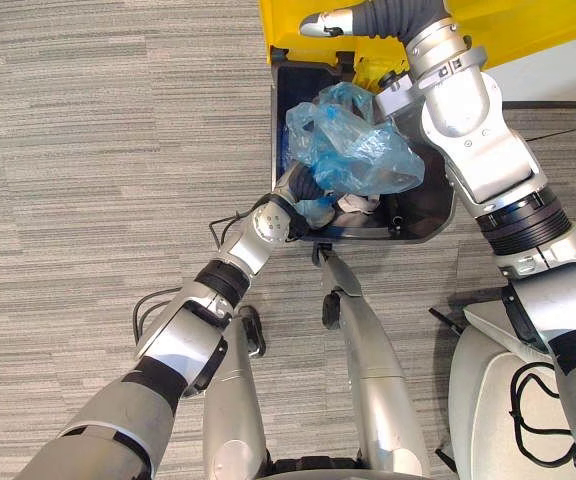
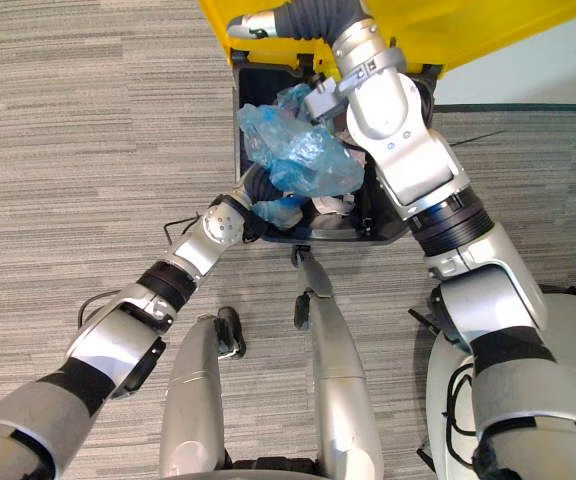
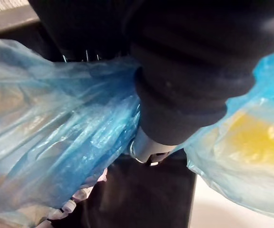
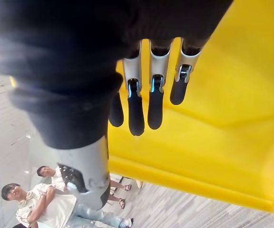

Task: Gather rubbish on tea table into small bin, then transfer packed bag to large trash can.

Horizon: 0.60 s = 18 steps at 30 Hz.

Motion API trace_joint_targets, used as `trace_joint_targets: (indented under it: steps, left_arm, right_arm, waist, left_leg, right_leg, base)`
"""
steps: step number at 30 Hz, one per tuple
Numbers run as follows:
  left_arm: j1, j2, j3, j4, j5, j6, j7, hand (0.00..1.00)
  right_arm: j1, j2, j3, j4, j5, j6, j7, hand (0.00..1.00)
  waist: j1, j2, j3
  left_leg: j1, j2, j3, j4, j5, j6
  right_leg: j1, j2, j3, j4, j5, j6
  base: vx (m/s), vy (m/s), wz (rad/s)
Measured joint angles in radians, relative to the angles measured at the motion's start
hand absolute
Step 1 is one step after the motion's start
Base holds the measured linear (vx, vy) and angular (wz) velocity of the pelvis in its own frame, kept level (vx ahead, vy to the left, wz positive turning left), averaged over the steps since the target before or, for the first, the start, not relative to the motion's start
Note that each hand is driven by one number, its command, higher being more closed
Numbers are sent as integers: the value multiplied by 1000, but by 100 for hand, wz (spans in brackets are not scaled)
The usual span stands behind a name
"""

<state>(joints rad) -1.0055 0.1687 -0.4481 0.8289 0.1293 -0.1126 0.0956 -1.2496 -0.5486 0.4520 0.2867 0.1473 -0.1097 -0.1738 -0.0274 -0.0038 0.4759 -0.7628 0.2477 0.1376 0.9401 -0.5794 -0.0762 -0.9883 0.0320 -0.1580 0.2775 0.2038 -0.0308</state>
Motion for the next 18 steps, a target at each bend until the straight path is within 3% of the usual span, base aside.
trace_joint_targets:
  steps: [18]
  left_arm:
    - [8,-10,-26,-9,44,12,-3,0]
  right_arm:
    - [9,-10,36,5,-37,0,3,0]
  waist:
    - [-7,0,0]
  left_leg:
    - [15,-7,-3,-2,0,1]
  right_leg:
    - [15,-12,-4,11,0,0]
  base:
    - [21,-17,1]
